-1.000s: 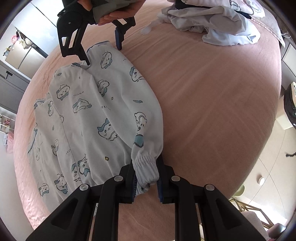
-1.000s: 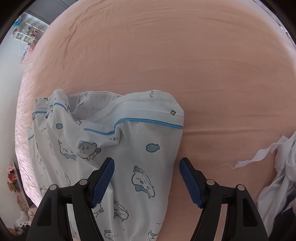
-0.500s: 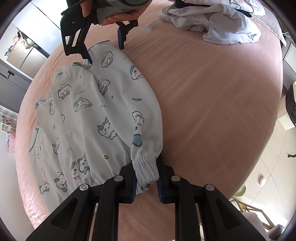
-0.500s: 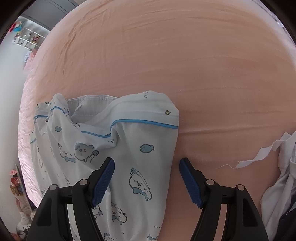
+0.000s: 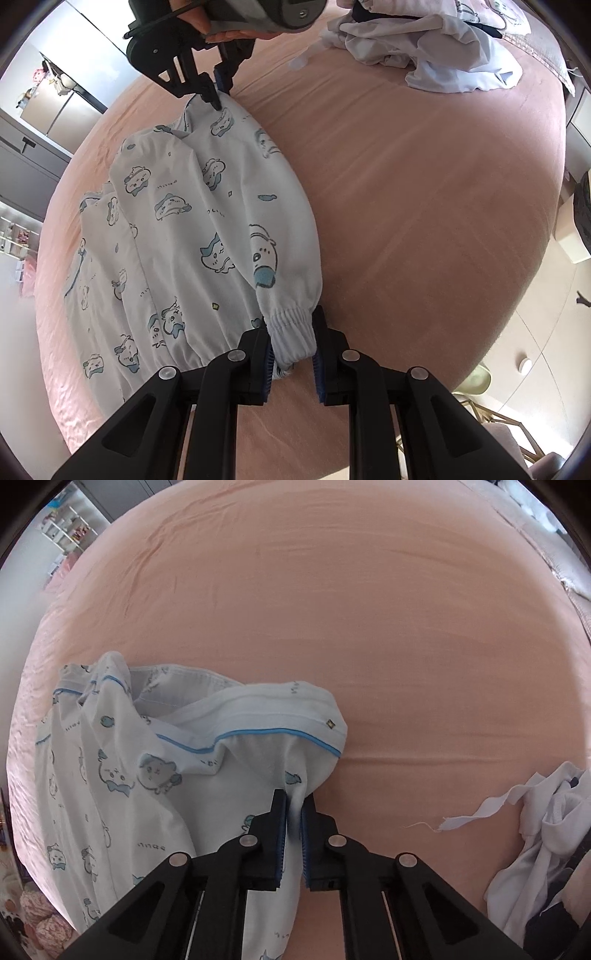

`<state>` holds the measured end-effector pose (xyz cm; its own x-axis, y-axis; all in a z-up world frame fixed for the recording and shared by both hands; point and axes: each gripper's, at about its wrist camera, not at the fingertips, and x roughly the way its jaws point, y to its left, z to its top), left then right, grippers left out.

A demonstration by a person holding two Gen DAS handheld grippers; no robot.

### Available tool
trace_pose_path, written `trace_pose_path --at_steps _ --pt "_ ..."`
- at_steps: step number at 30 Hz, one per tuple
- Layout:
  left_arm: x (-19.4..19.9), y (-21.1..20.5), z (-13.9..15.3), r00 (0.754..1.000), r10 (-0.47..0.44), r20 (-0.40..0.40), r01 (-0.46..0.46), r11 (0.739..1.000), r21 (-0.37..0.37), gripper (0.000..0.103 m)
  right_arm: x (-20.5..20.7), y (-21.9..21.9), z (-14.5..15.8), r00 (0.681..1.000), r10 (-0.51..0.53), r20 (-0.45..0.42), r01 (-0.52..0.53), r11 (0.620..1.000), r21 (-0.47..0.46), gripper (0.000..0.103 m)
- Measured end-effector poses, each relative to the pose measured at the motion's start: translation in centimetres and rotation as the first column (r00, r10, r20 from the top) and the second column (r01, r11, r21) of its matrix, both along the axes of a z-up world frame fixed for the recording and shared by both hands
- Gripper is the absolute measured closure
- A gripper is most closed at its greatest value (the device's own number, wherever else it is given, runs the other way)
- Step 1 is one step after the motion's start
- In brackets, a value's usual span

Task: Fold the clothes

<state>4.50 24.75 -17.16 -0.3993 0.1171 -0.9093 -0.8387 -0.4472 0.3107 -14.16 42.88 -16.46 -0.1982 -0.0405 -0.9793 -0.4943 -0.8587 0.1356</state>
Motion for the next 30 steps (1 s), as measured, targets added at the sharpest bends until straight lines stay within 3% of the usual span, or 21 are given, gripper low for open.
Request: trace_pose_path --at_steps 5,13,18,23,27,28,30 --pt "-1.6 0.8 -0.3 1.0 0.008 0.009 -0.008 1.0 0.017 0.088 -0.6 -0.9 2.1 0.998 0.031 -0.046 -0.031 0.999 0.019 0.098" --pt "-2.7 -0.9 2.0 0.997 0.066 0.04 -0.069 0.993 0.098 0.088 -2.1 -3.2 6.9 0.99 0.08 -0.119 -0.074 0.996 0.056 0.098" --pt "-2.6 -2.6 3.6 0.993 0.101 0.058 -0.109 0.984 0.138 0.088 -1.3 -1.3 8.6 0.985 0.106 -0.138 -0.099 0.994 0.051 0.098" --pt "-1.7 -4.3 5.2 0.988 0.138 0.062 -0.147 0.975 0.17 0.088 -1.9 -2.6 7.5 0.985 0.122 -0.118 -0.118 0.992 0.04 0.098" --pt "-2.4 -5.2 5.9 0.985 0.164 0.06 -0.172 0.967 0.186 0.088 -2.3 -2.3 5.6 0.996 0.087 -0.02 -0.088 0.996 -0.019 0.097" --pt "-2.8 -5.3 5.9 0.983 0.171 0.061 -0.18 0.966 0.188 0.088 -1.7 -1.5 5.2 0.996 0.084 0.003 -0.084 0.996 -0.036 0.094" --pt "-3.1 -5.7 6.1 0.981 0.184 0.067 -0.194 0.961 0.195 0.088 -1.1 -1.0 4.3 0.995 0.082 0.055 -0.079 0.995 -0.056 0.075"
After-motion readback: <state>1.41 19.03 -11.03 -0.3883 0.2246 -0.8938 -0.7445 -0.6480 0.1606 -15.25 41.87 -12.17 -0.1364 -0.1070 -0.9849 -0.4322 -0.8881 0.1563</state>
